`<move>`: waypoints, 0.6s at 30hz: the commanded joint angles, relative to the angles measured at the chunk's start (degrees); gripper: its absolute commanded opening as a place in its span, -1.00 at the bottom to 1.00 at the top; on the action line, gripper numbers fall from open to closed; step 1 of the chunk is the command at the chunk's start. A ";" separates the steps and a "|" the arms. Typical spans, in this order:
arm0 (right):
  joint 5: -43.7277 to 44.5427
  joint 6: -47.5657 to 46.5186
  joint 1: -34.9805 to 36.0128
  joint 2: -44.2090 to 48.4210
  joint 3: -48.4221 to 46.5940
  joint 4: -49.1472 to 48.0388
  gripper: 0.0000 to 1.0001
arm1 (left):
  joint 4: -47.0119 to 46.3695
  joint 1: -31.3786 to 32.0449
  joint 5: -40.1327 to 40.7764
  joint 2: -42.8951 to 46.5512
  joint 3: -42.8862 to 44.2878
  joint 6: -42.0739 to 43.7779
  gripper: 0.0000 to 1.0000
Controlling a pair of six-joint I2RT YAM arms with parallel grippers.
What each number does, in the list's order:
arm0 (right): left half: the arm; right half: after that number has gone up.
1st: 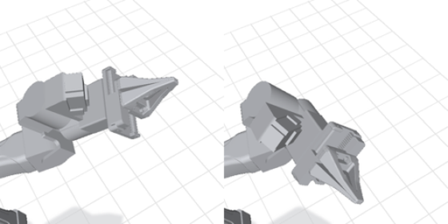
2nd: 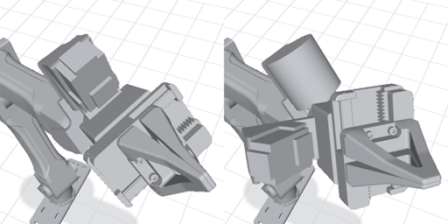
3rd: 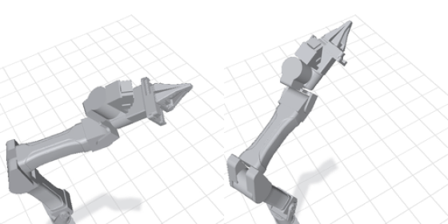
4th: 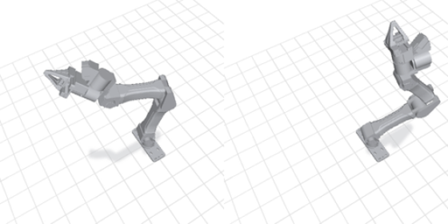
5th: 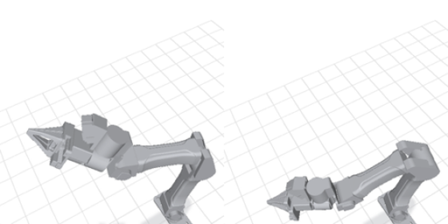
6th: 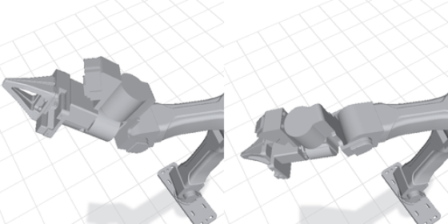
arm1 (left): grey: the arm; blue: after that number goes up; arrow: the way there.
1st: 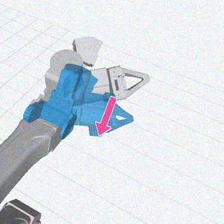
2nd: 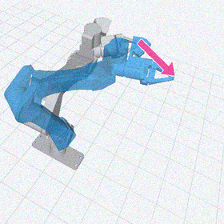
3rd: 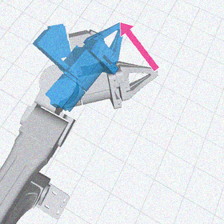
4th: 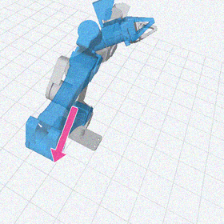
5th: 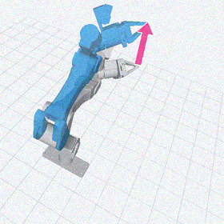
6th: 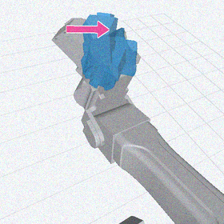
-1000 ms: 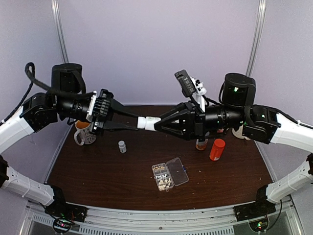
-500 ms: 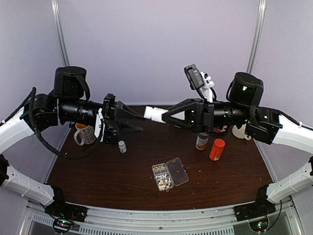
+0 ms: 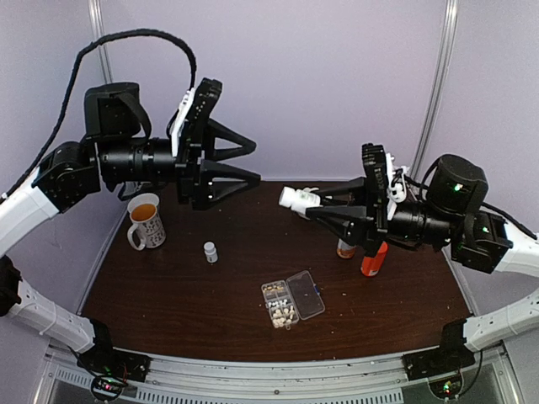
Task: Sort the pills into containers
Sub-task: Screw the lid of the pill bottle onto the pill bottle.
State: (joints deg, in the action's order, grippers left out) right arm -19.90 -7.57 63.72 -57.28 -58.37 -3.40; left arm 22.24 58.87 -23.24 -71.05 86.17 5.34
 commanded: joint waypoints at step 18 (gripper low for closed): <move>22.89 -27.36 9.02 -8.99 -3.59 -7.58 -1.00 | 8.05 -4.38 -13.08 -3.87 2.42 -41.46 0.29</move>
State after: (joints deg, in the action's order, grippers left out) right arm 0.32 -33.61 72.18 -65.52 -59.88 -8.40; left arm 31.51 54.78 -35.09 -74.32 87.88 -33.10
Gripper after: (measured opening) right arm 0.259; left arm 0.685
